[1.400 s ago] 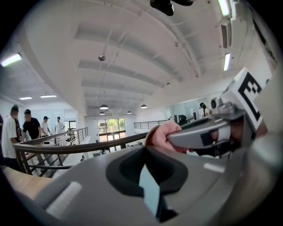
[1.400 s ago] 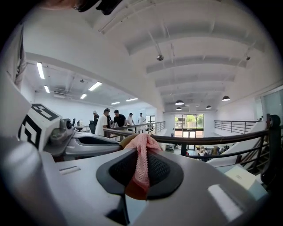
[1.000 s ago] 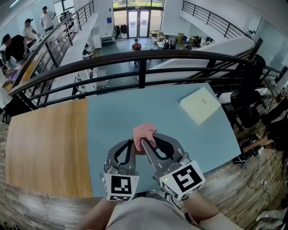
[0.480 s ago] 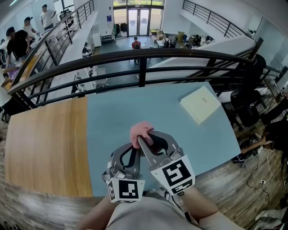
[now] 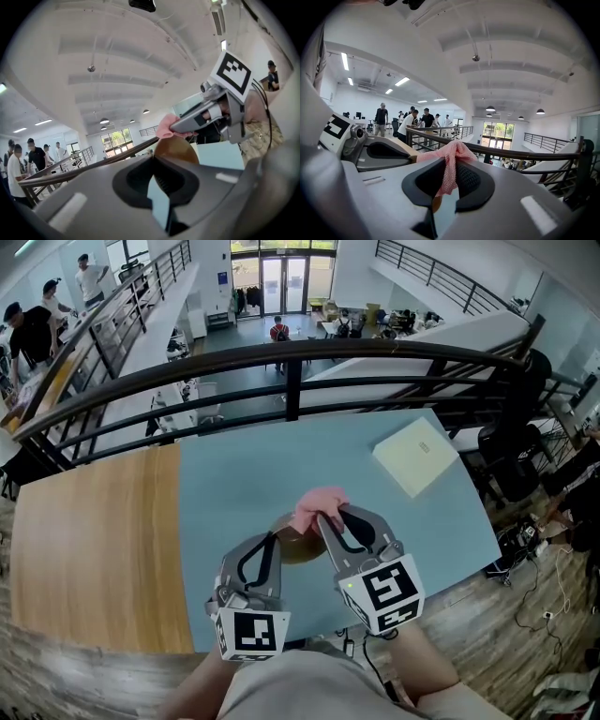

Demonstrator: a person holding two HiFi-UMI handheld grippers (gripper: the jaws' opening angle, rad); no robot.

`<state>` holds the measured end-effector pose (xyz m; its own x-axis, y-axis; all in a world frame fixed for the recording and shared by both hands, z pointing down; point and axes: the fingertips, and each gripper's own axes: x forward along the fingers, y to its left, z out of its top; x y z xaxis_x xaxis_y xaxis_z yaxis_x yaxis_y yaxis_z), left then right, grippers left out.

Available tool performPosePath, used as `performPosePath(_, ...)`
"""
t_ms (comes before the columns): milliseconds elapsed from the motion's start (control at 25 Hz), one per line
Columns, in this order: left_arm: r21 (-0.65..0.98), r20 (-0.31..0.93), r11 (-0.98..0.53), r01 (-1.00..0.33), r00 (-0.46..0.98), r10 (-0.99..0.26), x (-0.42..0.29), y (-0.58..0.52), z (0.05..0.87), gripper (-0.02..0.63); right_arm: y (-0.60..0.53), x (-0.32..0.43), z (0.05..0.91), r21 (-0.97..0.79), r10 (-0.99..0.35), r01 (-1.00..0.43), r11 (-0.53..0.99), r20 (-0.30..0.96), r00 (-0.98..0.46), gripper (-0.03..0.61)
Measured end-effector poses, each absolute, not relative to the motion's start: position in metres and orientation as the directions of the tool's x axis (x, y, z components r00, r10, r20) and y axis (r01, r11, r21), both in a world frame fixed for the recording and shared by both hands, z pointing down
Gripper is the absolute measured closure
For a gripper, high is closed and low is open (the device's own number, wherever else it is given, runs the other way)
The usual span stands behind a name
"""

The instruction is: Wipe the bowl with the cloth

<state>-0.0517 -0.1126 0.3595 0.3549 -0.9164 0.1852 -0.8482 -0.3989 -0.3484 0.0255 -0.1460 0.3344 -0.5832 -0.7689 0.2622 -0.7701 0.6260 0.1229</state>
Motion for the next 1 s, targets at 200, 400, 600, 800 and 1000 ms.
performPosePath(200, -0.240, 0.182, -0.399, -0.885, 0.363, -0.914, -0.054, -0.119, 0.359, 0.607, -0.150, 0.045, 0.353, 0.114, -0.775, -0.787, 0.606, 0.306, -0.553, 0.525)
performPosePath(400, -0.157, 0.183, -0.375, -0.913, 0.347, -0.920, -0.067, -0.126, 0.359, 0.607, -0.146, 0.044, 0.374, 0.124, -0.755, -0.774, 0.621, 0.363, -0.547, 0.525)
performPosePath(600, -0.102, 0.166, -0.340, -0.935, 0.321, -0.932, -0.077, -0.128, 0.356, 0.606, -0.138, 0.039, 0.391, 0.148, -0.728, -0.748, 0.647, 0.413, -0.547, 0.525)
performPosePath(800, -0.024, 0.150, -0.317, -0.948, 0.310, -0.939, -0.083, -0.131, 0.351, 0.607, -0.129, 0.032, 0.407, 0.133, -0.699, -0.732, 0.669, 0.449, -0.557, 0.525)
performPosePath(1000, 0.032, 0.122, -0.300, -0.953, 0.302, -0.946, -0.078, -0.129, 0.345, 0.607, -0.111, 0.018, 0.424, 0.117, -0.642, -0.684, 0.720, 0.486, -0.592, 0.523)
